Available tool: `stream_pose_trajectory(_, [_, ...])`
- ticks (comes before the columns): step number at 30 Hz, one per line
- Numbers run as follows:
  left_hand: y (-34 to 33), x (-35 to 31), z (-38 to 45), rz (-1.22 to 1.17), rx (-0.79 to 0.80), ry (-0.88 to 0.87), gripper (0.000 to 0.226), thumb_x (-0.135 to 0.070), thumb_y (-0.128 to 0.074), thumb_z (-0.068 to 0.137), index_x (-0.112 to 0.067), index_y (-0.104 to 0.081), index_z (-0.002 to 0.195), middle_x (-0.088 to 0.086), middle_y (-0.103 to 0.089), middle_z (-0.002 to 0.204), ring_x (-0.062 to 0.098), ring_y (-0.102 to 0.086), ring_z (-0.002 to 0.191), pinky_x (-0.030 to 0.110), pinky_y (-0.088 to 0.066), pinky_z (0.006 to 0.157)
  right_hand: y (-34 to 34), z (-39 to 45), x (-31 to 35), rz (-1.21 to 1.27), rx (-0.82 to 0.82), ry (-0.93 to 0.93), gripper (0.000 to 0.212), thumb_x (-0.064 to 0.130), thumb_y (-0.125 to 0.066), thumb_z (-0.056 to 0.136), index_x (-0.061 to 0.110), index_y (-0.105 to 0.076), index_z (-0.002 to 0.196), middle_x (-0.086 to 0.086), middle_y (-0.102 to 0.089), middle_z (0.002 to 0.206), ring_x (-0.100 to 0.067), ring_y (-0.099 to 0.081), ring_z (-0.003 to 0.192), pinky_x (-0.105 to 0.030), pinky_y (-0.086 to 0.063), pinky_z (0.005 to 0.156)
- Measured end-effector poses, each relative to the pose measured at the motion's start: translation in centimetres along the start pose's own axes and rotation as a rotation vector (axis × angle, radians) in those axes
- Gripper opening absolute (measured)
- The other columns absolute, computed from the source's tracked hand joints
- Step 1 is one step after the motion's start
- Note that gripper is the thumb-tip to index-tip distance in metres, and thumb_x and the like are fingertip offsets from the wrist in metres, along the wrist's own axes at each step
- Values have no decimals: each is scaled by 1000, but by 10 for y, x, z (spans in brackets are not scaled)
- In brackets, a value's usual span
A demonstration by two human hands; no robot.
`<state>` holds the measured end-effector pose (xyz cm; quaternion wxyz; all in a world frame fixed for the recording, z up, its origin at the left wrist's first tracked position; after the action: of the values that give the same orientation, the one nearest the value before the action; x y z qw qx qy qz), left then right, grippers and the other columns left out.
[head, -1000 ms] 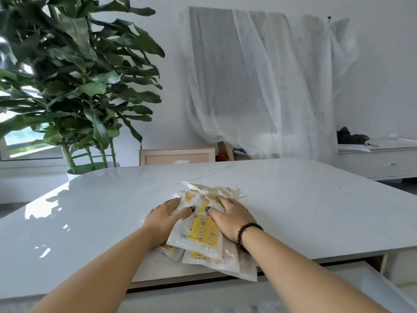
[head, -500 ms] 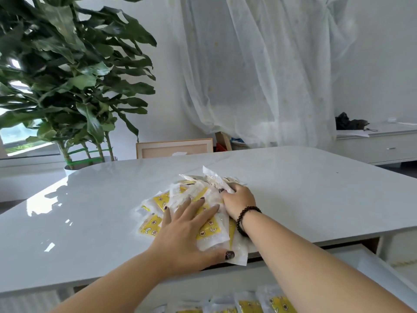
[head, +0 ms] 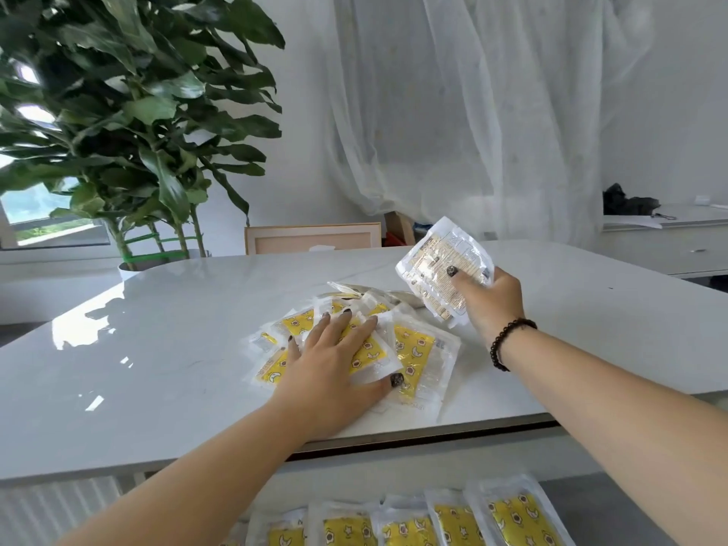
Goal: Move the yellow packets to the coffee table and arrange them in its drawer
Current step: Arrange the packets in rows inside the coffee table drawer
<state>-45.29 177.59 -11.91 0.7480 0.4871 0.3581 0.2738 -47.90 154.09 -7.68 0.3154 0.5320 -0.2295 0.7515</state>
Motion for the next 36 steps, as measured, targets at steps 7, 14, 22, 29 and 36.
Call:
stream_pose_trajectory(7, [8,4,-5,-89,-71,21,81,-68,-38,87,-34,-5,153,-16,-4,161,10,11,149,55,2,119,-5,-4,2,32,-18,-86,10,17,-61,89,18,-61,99,-3,-69,97,-23,-68,87,-44,-57,83])
stream_pose_trajectory(14, [12,1,-10,140,-36,100,86,-77,-18,83,-30,-4,154,-3,5,163,21,24,147,61,9,116,7,-32,21,-59,-16,-167,12,24,-60,88,16,-60,97,-8,-69,96,-30,-67,88,-50,-55,84])
stream_pose_trajectory(22, [80,-61,-44,-658,38,310,75,-76,-6,84,-21,-57,98,4,-61,106,22,-55,99,40,-42,92,26,-98,101,-104,40,51,21,21,-56,91,16,-60,112,-1,-67,107,-20,-64,92,-28,-50,73])
stream_pose_trajectory(29, [116,-90,-121,-1490,227,518,88,-71,-26,91,7,-49,126,29,-68,108,36,-72,88,41,-55,77,38,-176,178,-100,169,356,22,12,-58,89,24,-63,106,14,-65,83,-10,-60,79,-9,-44,63])
stream_pose_trajectory(36, [130,-87,-196,-1563,225,543,40,-32,-48,98,3,-65,105,20,-73,89,28,-71,75,37,-60,69,46,-280,203,-324,622,1055,33,2,-65,82,19,-71,109,10,-69,108,-5,-61,106,-23,-48,94])
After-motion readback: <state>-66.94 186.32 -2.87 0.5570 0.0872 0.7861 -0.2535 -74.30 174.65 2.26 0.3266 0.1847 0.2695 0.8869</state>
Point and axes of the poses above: each hand's wrist, its own z-axis towards the middle knuckle, its own y-axis out of the back of the hand, x = y × z, the point moved 9 cm from there along z, towards the middle knuckle
